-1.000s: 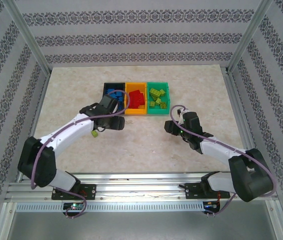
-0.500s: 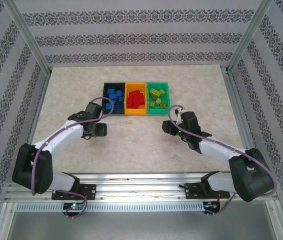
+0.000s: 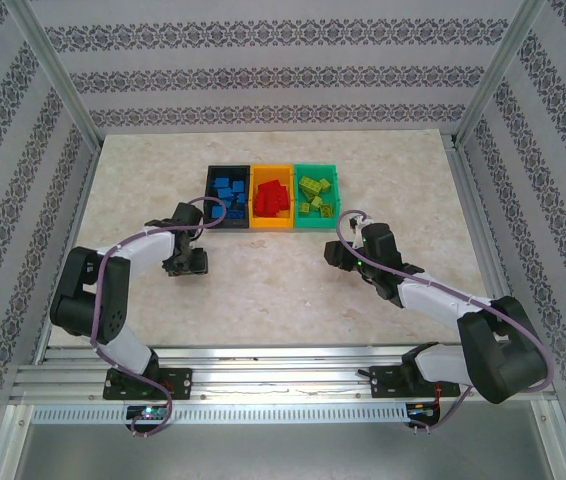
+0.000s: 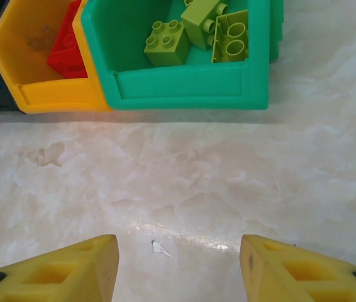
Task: Sort the legos into containers by color
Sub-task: Pick up the lego from the middle-left of the table.
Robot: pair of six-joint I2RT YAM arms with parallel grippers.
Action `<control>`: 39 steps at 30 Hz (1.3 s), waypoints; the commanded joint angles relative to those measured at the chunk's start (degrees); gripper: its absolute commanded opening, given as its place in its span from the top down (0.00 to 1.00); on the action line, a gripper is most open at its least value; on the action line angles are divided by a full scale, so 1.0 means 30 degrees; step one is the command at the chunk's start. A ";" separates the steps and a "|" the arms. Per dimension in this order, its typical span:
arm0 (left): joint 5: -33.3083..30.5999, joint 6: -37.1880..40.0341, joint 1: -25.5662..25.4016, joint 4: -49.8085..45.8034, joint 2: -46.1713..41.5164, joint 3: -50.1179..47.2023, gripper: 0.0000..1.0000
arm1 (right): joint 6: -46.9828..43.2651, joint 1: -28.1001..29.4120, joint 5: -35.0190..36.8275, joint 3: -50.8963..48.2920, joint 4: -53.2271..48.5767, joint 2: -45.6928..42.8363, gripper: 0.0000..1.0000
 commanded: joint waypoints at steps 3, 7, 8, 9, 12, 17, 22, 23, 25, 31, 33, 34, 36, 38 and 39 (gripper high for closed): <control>0.0999 0.0102 0.0306 0.0762 0.0073 0.0252 0.62 | -0.0303 0.0120 0.0207 0.0478 0.0069 0.0100 0.46; 0.1519 0.0173 0.0286 0.0991 -0.0193 0.0073 0.76 | -0.0301 0.0118 0.0204 0.0461 0.0110 0.0133 0.46; 0.1669 0.0178 0.0283 0.1078 -0.0282 0.0014 0.78 | -0.0312 0.0096 0.0215 0.0477 0.0102 0.0121 0.46; 0.1731 0.0177 0.0283 0.1083 -0.0351 0.0000 0.78 | -0.0328 0.0115 0.0200 0.0458 0.0112 0.0116 0.46; 0.2099 0.0267 0.0294 0.1227 -0.0690 -0.0030 0.81 | -0.0304 0.0102 0.0200 0.0456 0.0142 0.0162 0.46; 0.3027 0.0227 0.0288 0.1339 -0.1003 0.0400 0.83 | -0.0311 0.0106 0.0145 0.0546 0.0146 0.0280 0.46; 0.4052 -0.0314 0.0260 0.1619 -0.1347 0.0731 0.84 | -0.0272 0.0096 0.0200 0.0458 0.0145 0.0115 0.46; 0.4331 -0.0494 0.0225 0.1736 -0.1426 0.0789 0.84 | -0.0274 0.0094 0.0197 0.0456 0.0146 0.0135 0.46; 0.4532 -0.0820 0.0030 0.1966 -0.1590 0.0956 0.84 | -0.0245 0.0096 0.0114 0.0487 0.0151 0.0163 0.46; 0.4208 -0.1287 -0.1905 0.2090 -0.0905 0.2333 0.84 | -0.0258 0.0082 0.0109 0.0521 0.0175 0.0221 0.46; 0.4092 -0.1574 -0.2836 0.2197 -0.0551 0.3131 0.84 | -0.0297 0.0109 0.0196 0.0484 0.0145 0.0192 0.46; 0.4013 -0.1670 -0.3327 0.2175 -0.0368 0.3566 0.84 | -0.0282 0.0095 0.0200 0.0484 0.0138 0.0170 0.46; 0.3821 -0.1836 -0.4441 0.2011 0.0208 0.4845 0.84 | -0.0308 0.0092 0.0251 0.0484 0.0116 0.0163 0.46; 0.3831 -0.1955 -0.5415 0.1845 0.0871 0.6222 0.84 | -0.0323 0.0067 0.0268 0.0491 0.0145 0.0166 0.46; 0.4040 -0.2073 -0.5818 0.1852 0.1232 0.6937 0.84 | -0.0300 0.0065 0.0262 0.0488 0.0138 0.0162 0.46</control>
